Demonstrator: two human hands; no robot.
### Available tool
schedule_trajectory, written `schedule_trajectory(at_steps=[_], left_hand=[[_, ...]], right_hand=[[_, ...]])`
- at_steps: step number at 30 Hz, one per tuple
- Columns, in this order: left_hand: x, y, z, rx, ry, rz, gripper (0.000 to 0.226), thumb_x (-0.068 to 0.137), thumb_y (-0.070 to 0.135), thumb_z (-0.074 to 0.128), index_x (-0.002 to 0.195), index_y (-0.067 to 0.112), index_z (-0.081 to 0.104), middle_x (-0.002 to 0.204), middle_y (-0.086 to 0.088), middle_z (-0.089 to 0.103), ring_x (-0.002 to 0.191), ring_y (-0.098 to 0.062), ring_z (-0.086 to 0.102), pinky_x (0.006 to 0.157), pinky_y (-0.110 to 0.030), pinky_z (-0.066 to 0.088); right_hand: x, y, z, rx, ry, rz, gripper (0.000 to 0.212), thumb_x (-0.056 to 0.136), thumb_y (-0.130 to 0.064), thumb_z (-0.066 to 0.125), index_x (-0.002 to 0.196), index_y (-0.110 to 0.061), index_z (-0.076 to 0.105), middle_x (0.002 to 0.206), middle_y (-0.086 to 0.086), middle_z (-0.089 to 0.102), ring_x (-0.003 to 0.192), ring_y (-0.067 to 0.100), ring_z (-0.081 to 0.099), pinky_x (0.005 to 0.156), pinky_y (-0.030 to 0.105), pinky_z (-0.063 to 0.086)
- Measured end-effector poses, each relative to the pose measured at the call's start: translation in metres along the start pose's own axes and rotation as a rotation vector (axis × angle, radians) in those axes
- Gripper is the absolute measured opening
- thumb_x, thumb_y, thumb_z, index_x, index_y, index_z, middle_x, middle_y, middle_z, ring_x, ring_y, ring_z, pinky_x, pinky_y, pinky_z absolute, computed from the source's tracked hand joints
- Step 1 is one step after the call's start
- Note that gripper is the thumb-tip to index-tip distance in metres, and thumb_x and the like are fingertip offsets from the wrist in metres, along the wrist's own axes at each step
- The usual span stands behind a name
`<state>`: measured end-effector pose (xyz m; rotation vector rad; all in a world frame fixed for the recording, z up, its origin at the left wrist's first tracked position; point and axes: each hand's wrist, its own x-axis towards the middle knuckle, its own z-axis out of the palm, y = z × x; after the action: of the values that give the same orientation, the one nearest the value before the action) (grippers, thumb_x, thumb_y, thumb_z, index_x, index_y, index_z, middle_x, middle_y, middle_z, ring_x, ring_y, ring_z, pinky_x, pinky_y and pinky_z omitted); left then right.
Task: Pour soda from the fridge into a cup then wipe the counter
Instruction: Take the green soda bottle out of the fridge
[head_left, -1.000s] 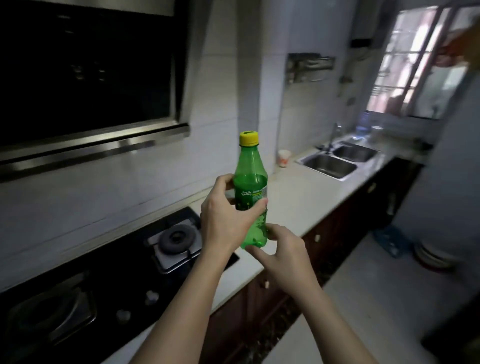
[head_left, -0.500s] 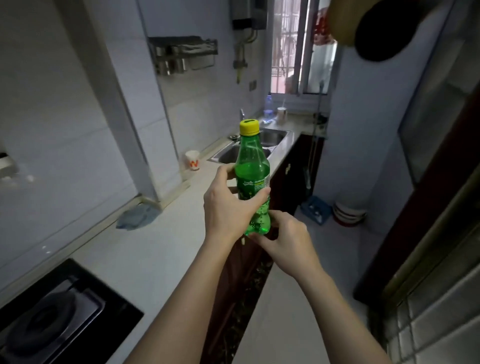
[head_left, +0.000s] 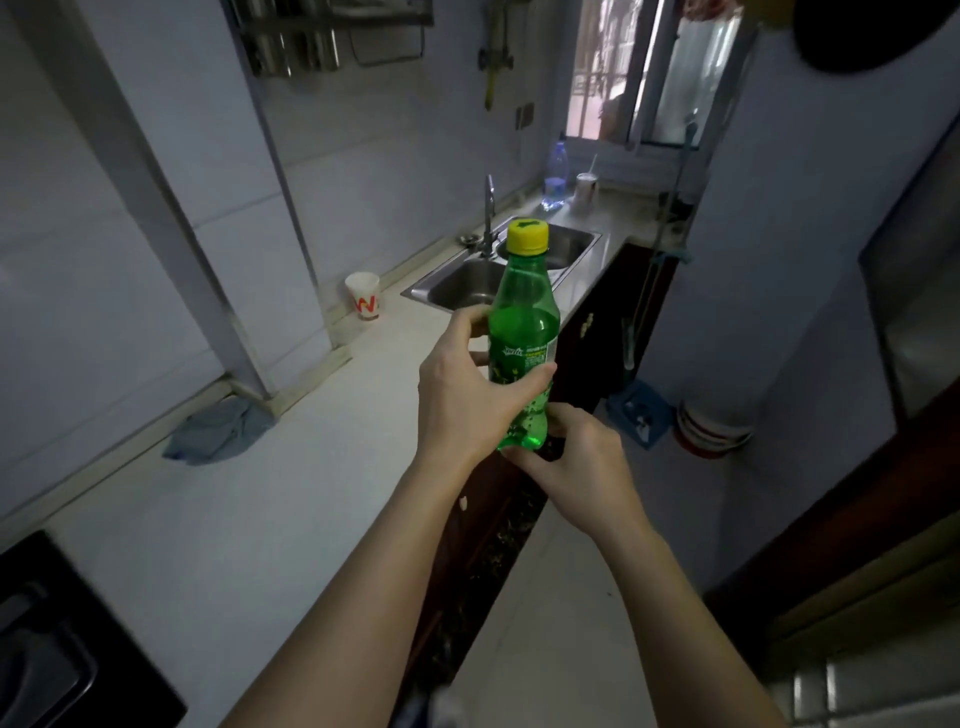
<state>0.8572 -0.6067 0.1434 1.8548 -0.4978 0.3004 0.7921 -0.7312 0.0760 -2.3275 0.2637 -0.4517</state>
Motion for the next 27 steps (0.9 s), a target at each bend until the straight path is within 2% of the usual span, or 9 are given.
schedule_trajectory(at_steps=[7,12,15,23,27], left_hand=[[0.081,-0.070,0.012,0.011,0.067,-0.060,0.062,0.066,0.039,0.088,0.119,0.029,0.057,0.102,0.028,0.060,0.091,0.013,0.058,0.077,-0.012,0.051],[0.147,-0.121,0.005,0.028,0.130,-0.106,0.063,0.067,0.040,0.088,0.120,0.028,0.056,0.104,0.027,0.056,0.089,0.014,0.056,0.073,-0.004,0.048],[0.179,-0.149,-0.002,0.039,0.179,-0.140,0.065,0.068,0.038,0.088,0.123,0.027,0.054,0.105,0.027,0.055,0.089,0.006,0.058,0.071,-0.002,0.046],[0.221,-0.222,-0.026,0.111,0.336,-0.248,0.070,0.069,0.035,0.088,0.128,0.016,0.055,0.124,0.004,0.065,0.105,-0.012,0.064,0.081,-0.021,0.057],[0.228,-0.259,-0.037,0.119,0.463,-0.341,0.065,0.069,0.035,0.088,0.123,0.021,0.055,0.115,0.013,0.062,0.101,-0.007,0.063,0.081,-0.027,0.059]], right_hand=[[0.106,0.019,0.056,-0.032,-0.078,-0.030,0.058,0.069,-0.065,0.063,0.112,-0.026,0.062,0.101,-0.009,0.066,0.095,0.007,0.061,0.077,0.038,0.055],[0.187,0.014,0.096,-0.053,-0.148,-0.064,0.052,0.077,-0.050,0.075,0.117,-0.019,0.063,0.107,-0.002,0.067,0.101,0.013,0.059,0.083,0.036,0.052],[0.230,0.009,0.124,-0.068,-0.183,-0.098,0.052,0.078,-0.049,0.076,0.118,-0.018,0.062,0.108,-0.003,0.067,0.102,0.013,0.059,0.083,0.034,0.051],[0.307,0.002,0.202,-0.072,-0.386,-0.244,0.050,0.078,-0.045,0.077,0.118,-0.019,0.062,0.108,-0.001,0.068,0.095,0.014,0.060,0.077,0.033,0.052],[0.337,0.008,0.251,-0.046,-0.505,-0.355,0.052,0.075,-0.047,0.077,0.117,-0.019,0.062,0.105,0.000,0.070,0.091,0.016,0.062,0.074,0.036,0.055]])
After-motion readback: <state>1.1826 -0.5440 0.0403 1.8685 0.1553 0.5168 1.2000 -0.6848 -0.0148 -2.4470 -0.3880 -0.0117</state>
